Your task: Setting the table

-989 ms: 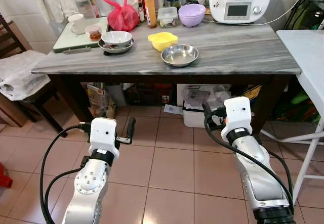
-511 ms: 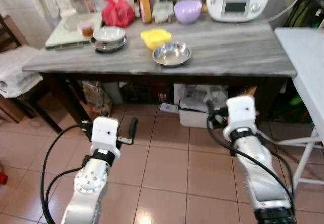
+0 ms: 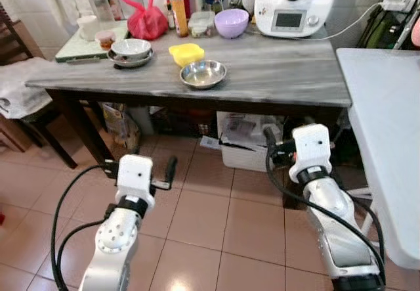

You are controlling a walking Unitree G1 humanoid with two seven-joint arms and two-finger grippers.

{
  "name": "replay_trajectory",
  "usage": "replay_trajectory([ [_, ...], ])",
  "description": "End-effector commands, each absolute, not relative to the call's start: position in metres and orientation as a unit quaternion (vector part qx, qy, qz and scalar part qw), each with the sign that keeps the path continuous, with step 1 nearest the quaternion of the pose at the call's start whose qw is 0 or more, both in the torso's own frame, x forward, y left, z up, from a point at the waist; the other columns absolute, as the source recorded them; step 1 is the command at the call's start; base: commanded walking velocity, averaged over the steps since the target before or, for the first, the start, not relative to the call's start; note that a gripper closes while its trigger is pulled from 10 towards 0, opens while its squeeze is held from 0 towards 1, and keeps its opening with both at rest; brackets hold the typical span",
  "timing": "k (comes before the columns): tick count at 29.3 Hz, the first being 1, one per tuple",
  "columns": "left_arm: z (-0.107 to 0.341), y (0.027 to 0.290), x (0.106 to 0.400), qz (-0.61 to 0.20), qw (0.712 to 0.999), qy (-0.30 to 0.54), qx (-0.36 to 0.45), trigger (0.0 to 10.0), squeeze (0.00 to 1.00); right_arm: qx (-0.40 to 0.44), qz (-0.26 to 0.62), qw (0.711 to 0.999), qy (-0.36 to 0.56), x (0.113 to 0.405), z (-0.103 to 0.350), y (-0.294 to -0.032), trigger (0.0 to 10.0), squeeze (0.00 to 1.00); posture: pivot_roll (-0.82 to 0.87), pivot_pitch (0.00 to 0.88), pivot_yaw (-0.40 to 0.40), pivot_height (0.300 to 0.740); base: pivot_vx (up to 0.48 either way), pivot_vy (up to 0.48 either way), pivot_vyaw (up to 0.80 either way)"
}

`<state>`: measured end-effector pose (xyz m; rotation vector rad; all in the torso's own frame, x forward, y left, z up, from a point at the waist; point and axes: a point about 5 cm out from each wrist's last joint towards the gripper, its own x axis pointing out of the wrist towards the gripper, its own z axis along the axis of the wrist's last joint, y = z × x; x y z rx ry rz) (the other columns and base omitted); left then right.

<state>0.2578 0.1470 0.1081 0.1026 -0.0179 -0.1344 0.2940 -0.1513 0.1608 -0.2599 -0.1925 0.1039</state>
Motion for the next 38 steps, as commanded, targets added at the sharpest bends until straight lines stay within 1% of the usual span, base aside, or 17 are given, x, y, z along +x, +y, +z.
replay_trajectory([
  [1, 0.112, 0.142, 0.258, -0.077, 0.996, -0.017, 0.047, 10.0, 0.00, -0.133, 0.037, 0.985, -0.102, 0.293, 0.165, -0.159, 10.0, 0.00, -0.13, 0.046, 0.101, 0.740, 0.000, -0.341, 0.00],
  [8, 0.114, 0.141, 0.257, -0.082, 0.996, -0.018, 0.042, 10.0, 0.00, -0.123, 0.037, 0.987, -0.092, 0.290, 0.162, -0.159, 10.0, 0.00, -0.14, 0.054, 0.107, 0.740, 0.000, -0.340, 0.00],
  [24, 0.113, 0.139, 0.256, -0.085, 0.996, -0.015, 0.039, 10.0, 0.00, -0.123, 0.049, 0.988, -0.080, 0.287, 0.158, -0.155, 10.0, 0.00, -0.14, 0.063, 0.110, 0.740, 0.000, -0.336, -0.61],
  [38, 0.111, 0.138, 0.256, -0.088, 0.995, -0.012, 0.042, 10.0, 0.00, -0.126, 0.061, 0.987, -0.073, 0.284, 0.154, -0.152, 10.0, 0.00, -0.14, 0.066, 0.112, 0.740, 0.000, -0.303, 0.00],
])
